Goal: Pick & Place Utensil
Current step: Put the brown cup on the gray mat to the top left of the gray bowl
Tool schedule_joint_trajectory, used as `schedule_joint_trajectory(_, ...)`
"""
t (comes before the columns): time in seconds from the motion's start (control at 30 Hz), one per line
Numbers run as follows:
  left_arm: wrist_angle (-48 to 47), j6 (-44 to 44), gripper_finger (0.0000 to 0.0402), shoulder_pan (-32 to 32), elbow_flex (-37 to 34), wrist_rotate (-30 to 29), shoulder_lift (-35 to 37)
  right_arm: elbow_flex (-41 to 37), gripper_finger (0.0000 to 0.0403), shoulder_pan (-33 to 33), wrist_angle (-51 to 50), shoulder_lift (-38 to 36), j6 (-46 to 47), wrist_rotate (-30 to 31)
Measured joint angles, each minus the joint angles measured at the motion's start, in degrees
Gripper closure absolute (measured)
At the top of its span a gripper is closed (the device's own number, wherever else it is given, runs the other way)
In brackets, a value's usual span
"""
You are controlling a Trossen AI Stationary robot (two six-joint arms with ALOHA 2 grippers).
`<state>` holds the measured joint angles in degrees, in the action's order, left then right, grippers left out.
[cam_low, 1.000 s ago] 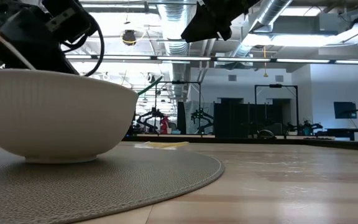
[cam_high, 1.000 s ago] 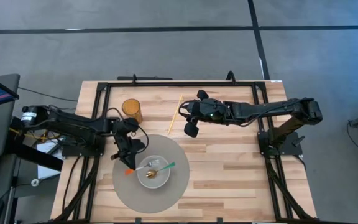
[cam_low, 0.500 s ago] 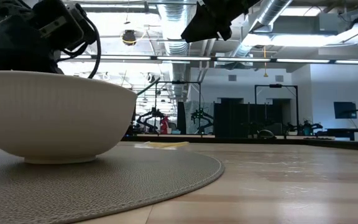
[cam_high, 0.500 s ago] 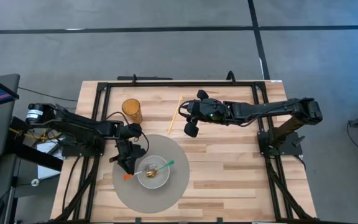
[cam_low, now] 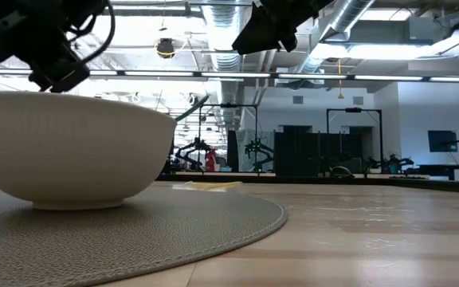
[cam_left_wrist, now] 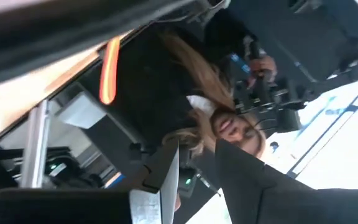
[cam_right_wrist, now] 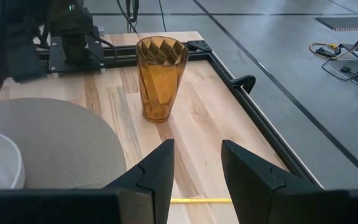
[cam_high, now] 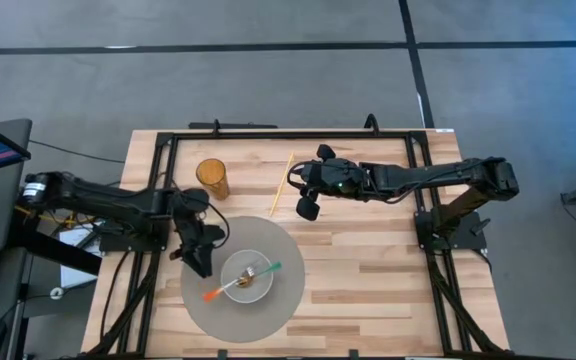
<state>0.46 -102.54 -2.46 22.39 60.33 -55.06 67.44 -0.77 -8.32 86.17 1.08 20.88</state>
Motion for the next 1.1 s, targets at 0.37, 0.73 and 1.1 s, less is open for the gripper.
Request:
schedule_joint_trajectory(0.37,1.67,17.76,0.0295,1.78,0.01,-9.4,7.07,0.0,0.0277,-0.07,0.2,0.37,0.0,0.0)
schedule_joint_trajectory(0.73,17.21,51.15,0.0295,12.78,0.0,-16.88,3.45,-0.02,0.0277,-1.0,0.17,0.42,0.0,0.0)
schedule_joint_trajectory(1.1,27.97,90.1,0.0295,11.8,0.0,-22.47,0.52,-0.02,0.0277,-1.07,-8.0,0.42,-0.07,-4.39)
